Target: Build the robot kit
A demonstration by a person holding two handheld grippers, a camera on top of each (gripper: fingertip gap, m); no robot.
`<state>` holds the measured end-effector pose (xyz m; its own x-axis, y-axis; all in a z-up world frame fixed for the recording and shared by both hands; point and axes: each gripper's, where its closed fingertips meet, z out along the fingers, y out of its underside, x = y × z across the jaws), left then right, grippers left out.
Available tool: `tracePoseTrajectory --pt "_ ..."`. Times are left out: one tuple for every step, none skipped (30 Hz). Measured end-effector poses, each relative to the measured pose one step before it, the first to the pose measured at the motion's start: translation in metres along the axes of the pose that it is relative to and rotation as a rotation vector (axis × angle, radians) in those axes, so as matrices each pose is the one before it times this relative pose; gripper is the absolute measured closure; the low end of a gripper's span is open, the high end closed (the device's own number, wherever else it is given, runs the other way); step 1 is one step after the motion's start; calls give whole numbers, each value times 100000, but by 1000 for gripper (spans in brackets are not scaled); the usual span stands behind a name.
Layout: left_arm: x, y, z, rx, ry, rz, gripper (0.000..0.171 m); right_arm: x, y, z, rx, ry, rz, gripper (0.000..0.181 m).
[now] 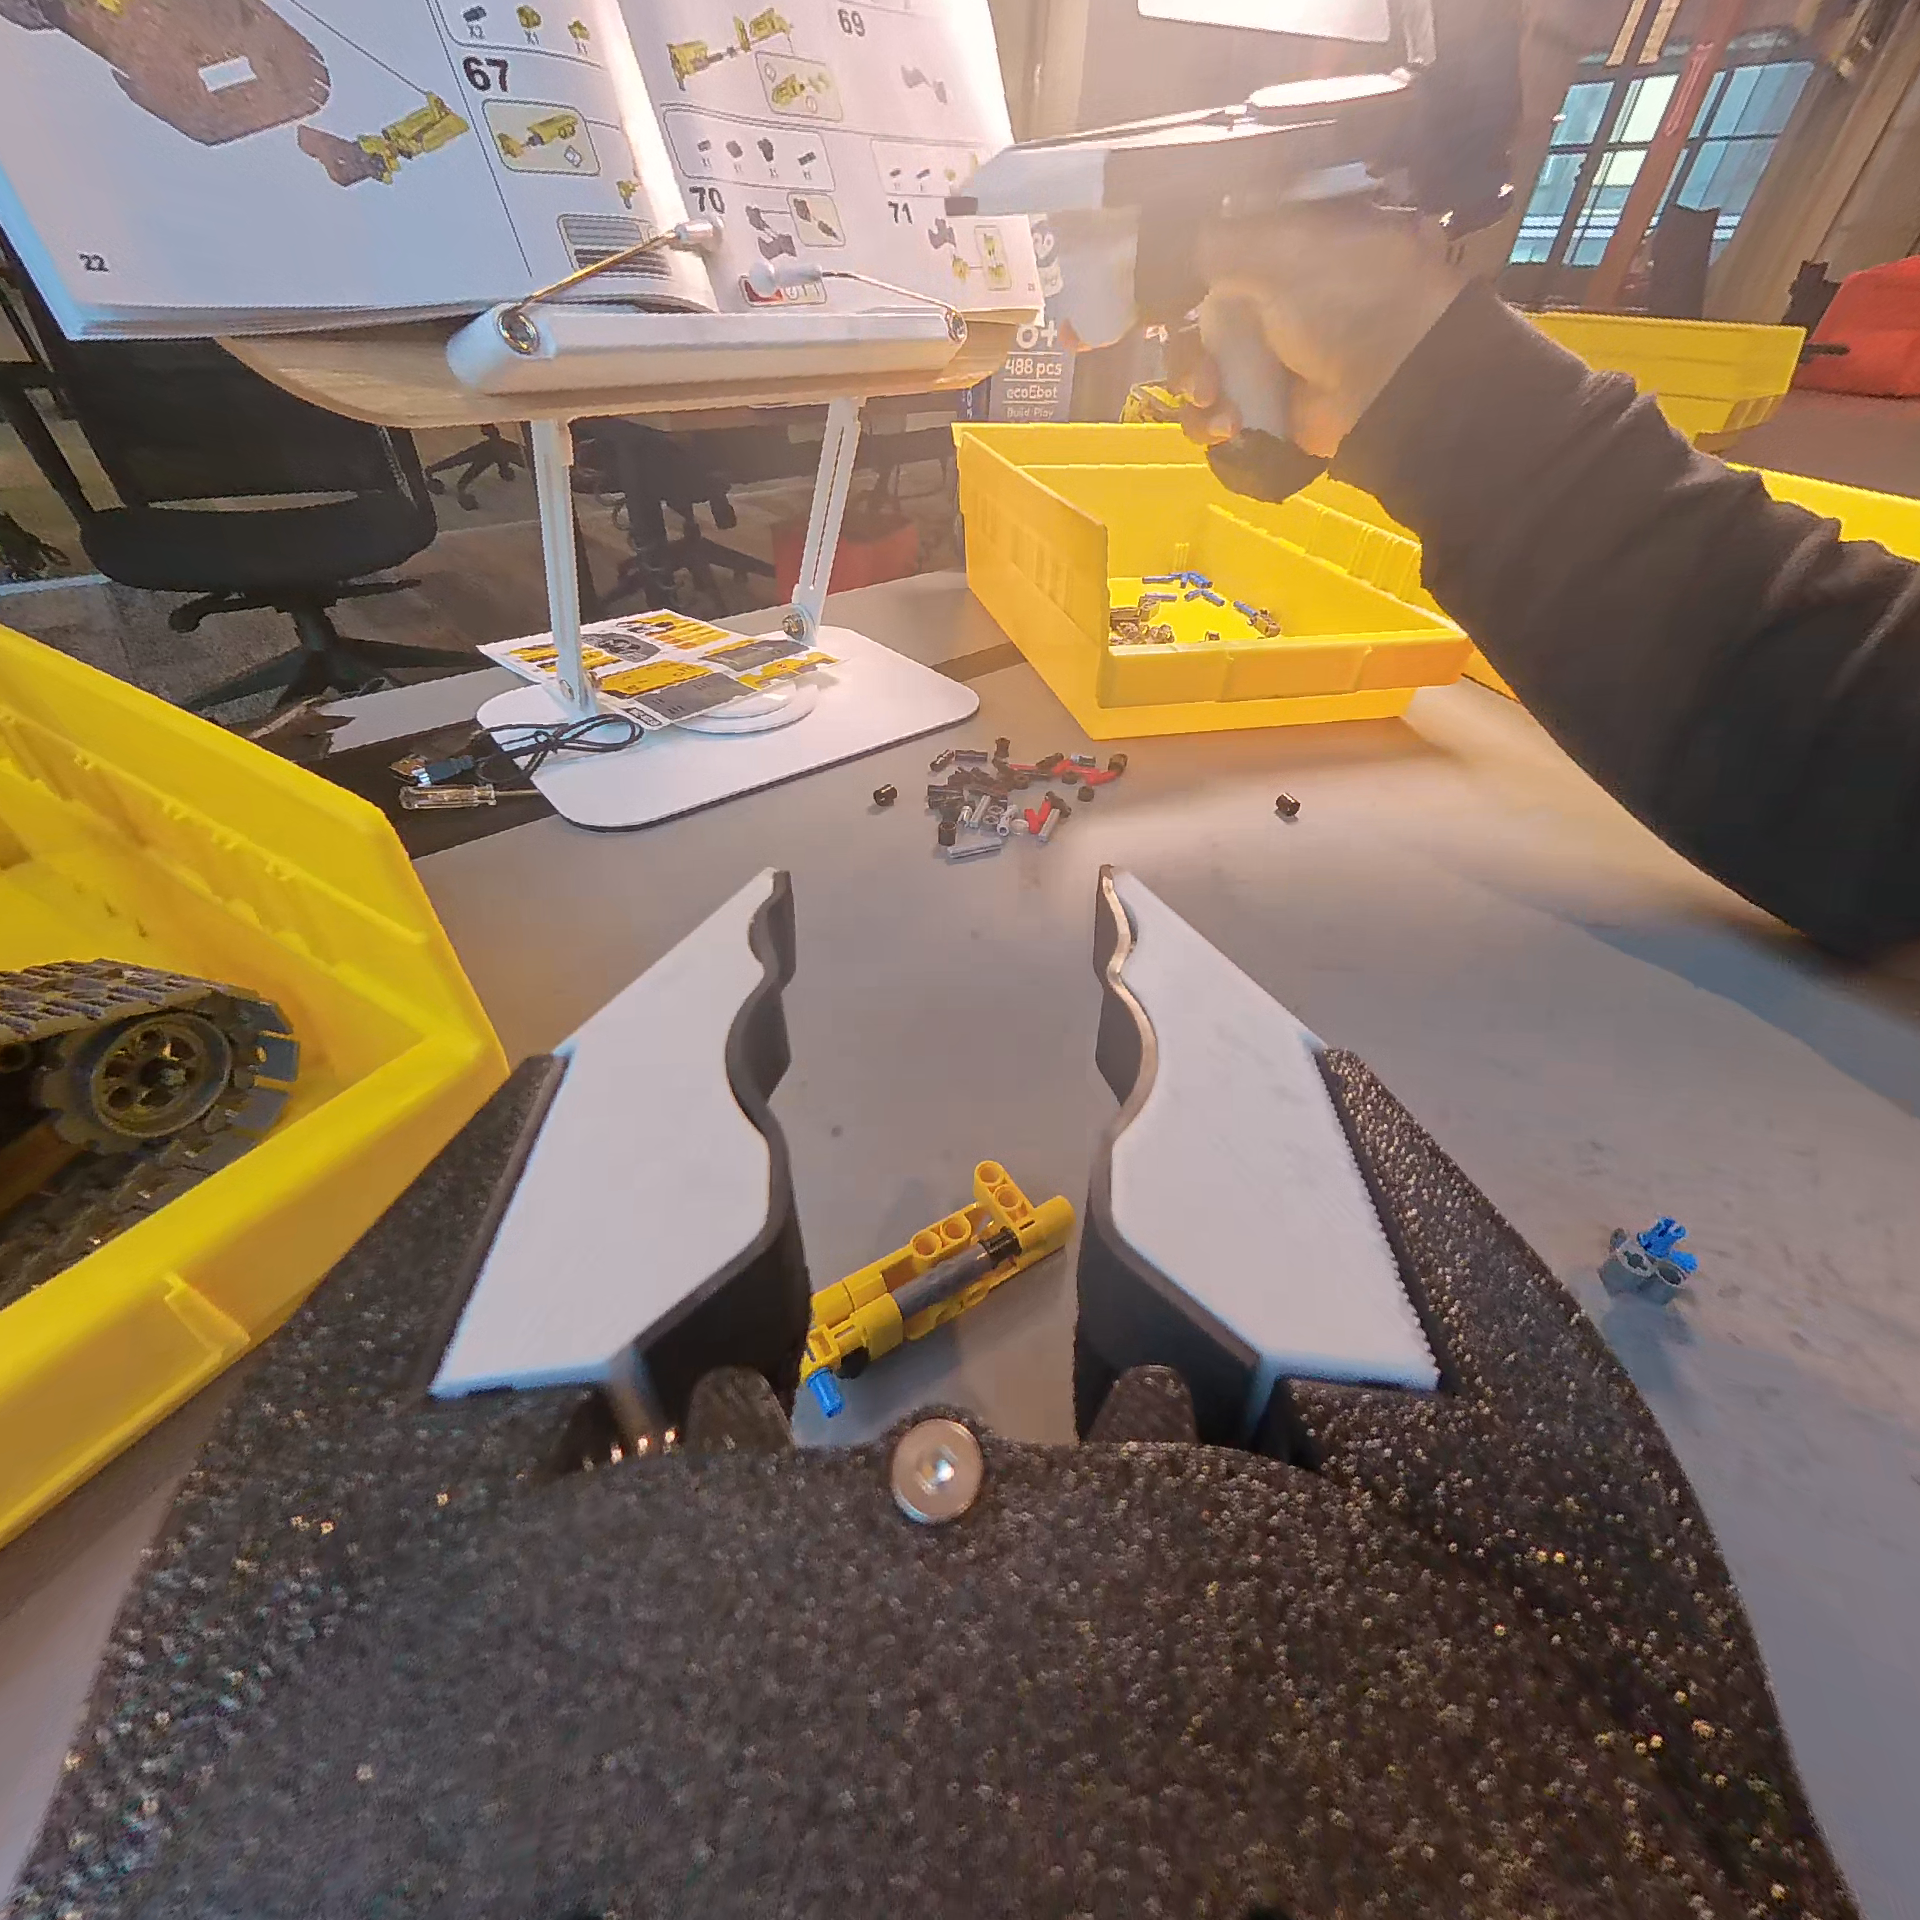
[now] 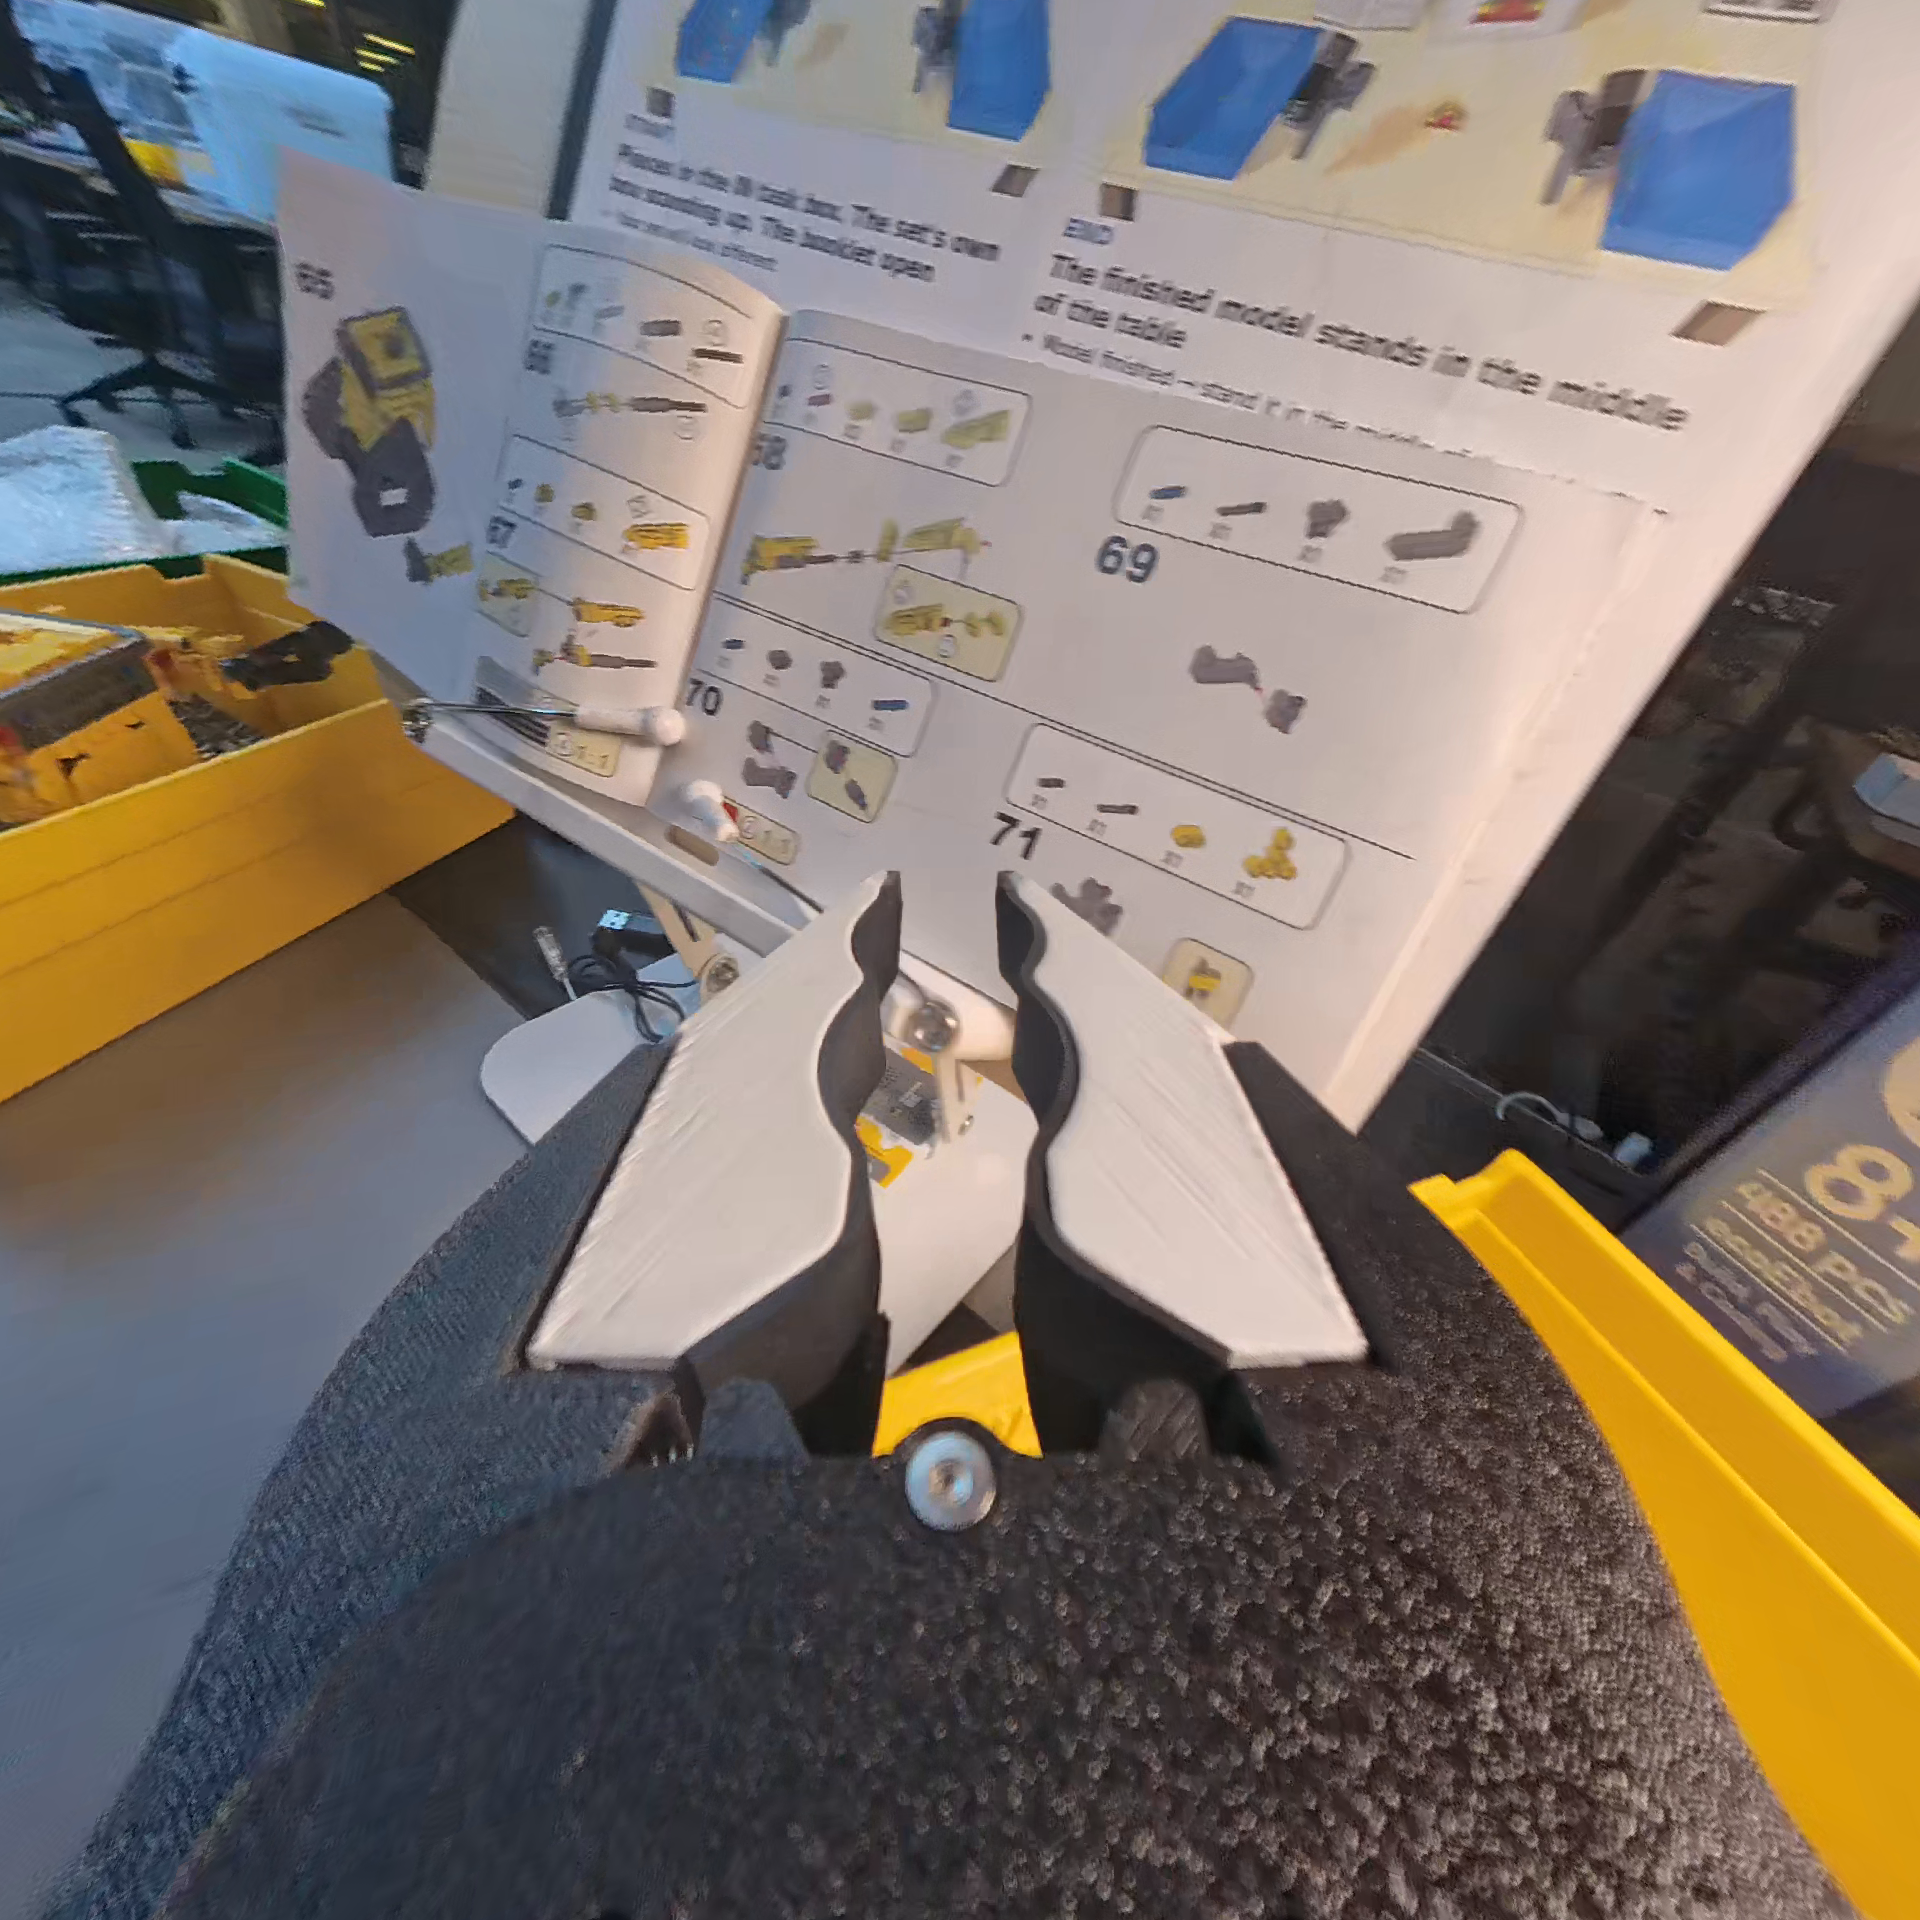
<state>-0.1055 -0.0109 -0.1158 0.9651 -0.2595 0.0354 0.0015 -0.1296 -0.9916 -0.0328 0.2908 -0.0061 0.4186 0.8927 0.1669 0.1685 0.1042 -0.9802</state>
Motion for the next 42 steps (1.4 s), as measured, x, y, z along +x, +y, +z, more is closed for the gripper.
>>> tracePoseTrajectory --pt "-1 0 0 -3 -18 -19 115 -865 -55 317 135 -2745 -1165 165" --pt "7 3 10 -29 12 30 115 -627 45 345 -449 -1047 -1719 167" --pt "3 1 2 -9 -16 70 115 -440 84 346 -643 98 -2308 169" --pt "2 -16 -14 60 -45 95 115 -300 79 321 -442 986 -2238 173" --pt "11 -6 -1 54 -24 103 115 -297 66 293 -248 789 -1919 176" --pt "4 -1 -6 18 -21 77 115 -315 54 254 -230 339 -1229 178" --pt "7 0 3 1 7 51 115 -330 -2 234 150 -17 -313 179" --pt "12 4 1 -30 36 36 115 -362 -16 223 242 -569 -35 179" --pt "1 -2 1 15 18 15 115 -258 23 184 2 -176 -88 180" --pt "-7 -20 -17 90 -10 15 115 -130 28 158 139 378 -317 181" --pt "-4 -5 -6 48 -27 46 115 -158 56 117 16 -81 -506 181" --pt "-4 3 -11 -15 -24 40 115 -114 160 119 -672 -325 -371 181" --pt "-8 2 5 -25 6 -52 115 -36 198 100 -795 -159 -178 181" --pt "-13 3 2 -31 15 -94 115 23 155 46 -337 -95 104 181" --pt "-6 0 -2 3 -2 -57 115 27 105 22 -33 -294 477 181" --pt "3 -3 2 25 8 -24 115 41 68 -3 22 -294 727 181" --pt "-1 12 0 -15 -2 4 115 90 41 -11 85 -36 681 181" --pt "7 5 9 -43 14 30 115 79 10 -27 166 66 438 181" --pt "3 5 6 -48 59 30 115 60 13 -15 68 40 251 181" --pt "7 4 1 -28 -7 29 115 38 34 -14 -71 19 129 181" --pt "-13 -5 2 32 -74 32 115 10 20 1 -60 15 -28 181" --pt "7 -3 -5 30 -29 15 115 4 24 8 -55 64 -58 181" --pt "-4 1 0 -7 -20 12 115 -32 37 24 -106 -90 6 180" --pt "-8 -1 0 6 -39 40 115 -39 28 29 -133 -124 17 180" --pt "6 0 2 -2 3 60 115 -7 5 26 68 75 76 180" --pt "15 4 3 -29 3 69 115 -28 -1 8 128 -64 73 180" --pt "0 0 2 -3 -30 76 115 -15 -9 7 32 -24 -11 180" --pt "7 3 1 -24 4 45 115 28 9 0 -54 92 -83 179" --pt "1 7 5 -60 33 15 115 16 16 3 -32 69 3 179" --pt "10 2 2 -12 5 12 115 27 15 -10 49 7 130 179" --pt "-1 -3 -7 32 -21 11 115 39 21 0 3 87 191 179" --pt "-5 -2 1 12 -33 12 115 41 35 2 -57 161 101 179" --pt "-2 2 -1 -15 -7 8 115 46 52 13 -118 138 18 178" --pt "3 1 -1 -8 19 -2 115 46 26 -9 38 94 3 178" --pt "2 0 0 1 18 13 115 43 32 -13 -63 37 97 178" --pt "8 0 3 0 6 29 115 53 44 -7 -208 2 122 177" --pt "-4 -4 2 27 -9 32 115 37 14 -18 13 -45 113 177" --pt "17 0 -7 7 45 28 115 36 18 -4 -44 0 96 177" --pt "-2 -7 -3 -19 -14 10 115 6 12 -5 43 -63 118 177" --pt "-16 -7 -5 59 -101 68 115 8 7 -3 77 -68 84 177" --pt "-15 1 -9 4 -66 125 115 6 0 5 14 -29 -21 177" --pt "4 9 -2 -63 -14 51 115 14 9 -7 -39 -9 -39 177"
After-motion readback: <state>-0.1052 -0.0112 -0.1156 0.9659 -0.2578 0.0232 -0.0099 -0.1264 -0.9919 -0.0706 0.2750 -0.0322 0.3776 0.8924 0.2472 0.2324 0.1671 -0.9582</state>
